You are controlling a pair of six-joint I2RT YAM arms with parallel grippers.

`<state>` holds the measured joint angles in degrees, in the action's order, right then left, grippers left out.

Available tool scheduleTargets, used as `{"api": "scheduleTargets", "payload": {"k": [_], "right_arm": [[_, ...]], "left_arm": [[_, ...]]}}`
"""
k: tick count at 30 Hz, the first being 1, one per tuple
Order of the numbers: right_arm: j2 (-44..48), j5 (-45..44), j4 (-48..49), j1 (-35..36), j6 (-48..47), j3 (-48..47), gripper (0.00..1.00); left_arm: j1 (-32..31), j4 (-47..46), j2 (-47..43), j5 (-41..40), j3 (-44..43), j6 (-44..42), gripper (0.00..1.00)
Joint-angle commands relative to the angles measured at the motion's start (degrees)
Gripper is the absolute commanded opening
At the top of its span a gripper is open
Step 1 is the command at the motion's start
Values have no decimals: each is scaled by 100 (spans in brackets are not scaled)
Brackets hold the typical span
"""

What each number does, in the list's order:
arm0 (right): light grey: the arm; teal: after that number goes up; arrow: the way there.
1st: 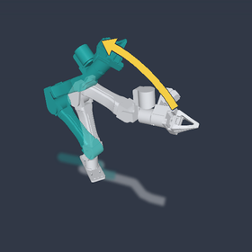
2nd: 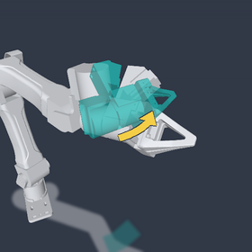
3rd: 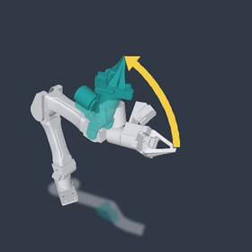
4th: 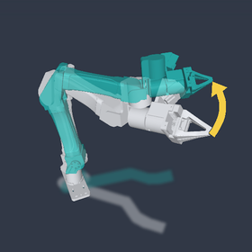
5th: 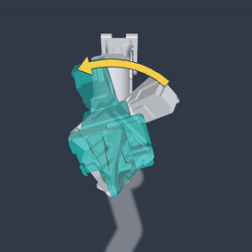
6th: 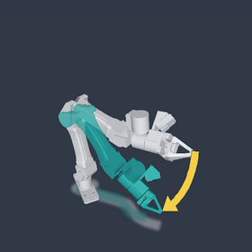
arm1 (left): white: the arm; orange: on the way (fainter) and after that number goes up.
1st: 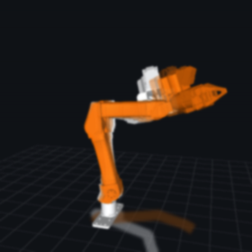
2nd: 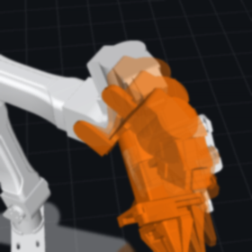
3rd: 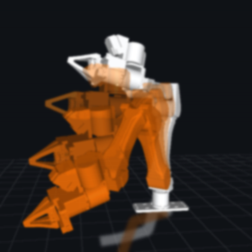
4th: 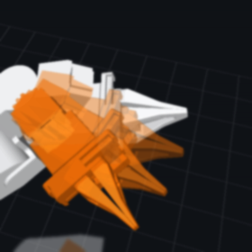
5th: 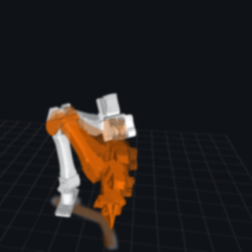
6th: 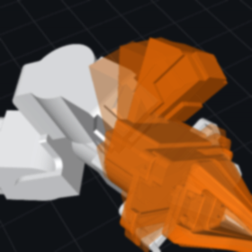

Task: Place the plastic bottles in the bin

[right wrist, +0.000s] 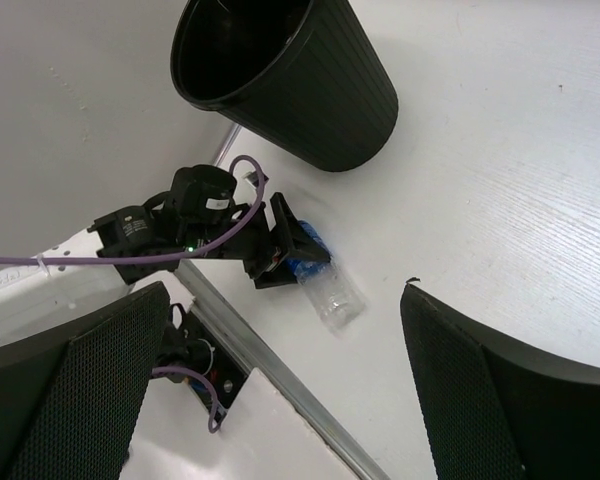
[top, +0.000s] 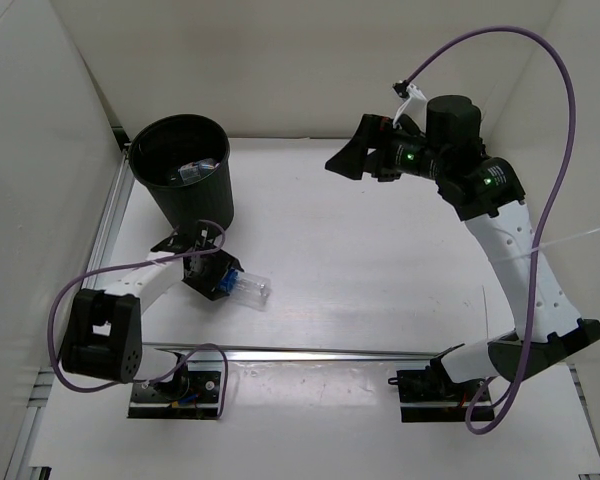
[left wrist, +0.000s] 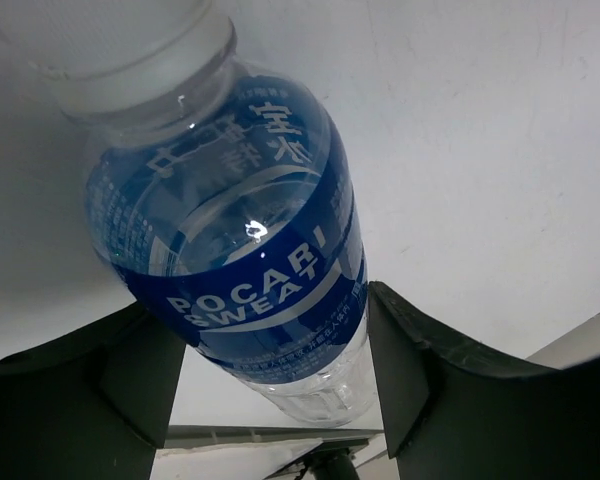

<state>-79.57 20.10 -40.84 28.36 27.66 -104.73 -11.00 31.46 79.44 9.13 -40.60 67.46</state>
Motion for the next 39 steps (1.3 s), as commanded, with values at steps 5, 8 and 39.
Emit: {"api": "scheduleTargets", "payload": {"k": [5, 8, 39], "right_arm": [[-76, 486, 67, -251, 99, -21, 100], [-129, 557, 120, -304, 152, -21, 100], [-156, 820, 287, -462, 240, 49, 100]], "left_arm": [[37, -17, -1111, 72, 263, -382, 32], [-15, 35, -1745, 72, -96, -820, 27], [-183, 1020, 1074, -4534, -7507, -4575, 86]]}}
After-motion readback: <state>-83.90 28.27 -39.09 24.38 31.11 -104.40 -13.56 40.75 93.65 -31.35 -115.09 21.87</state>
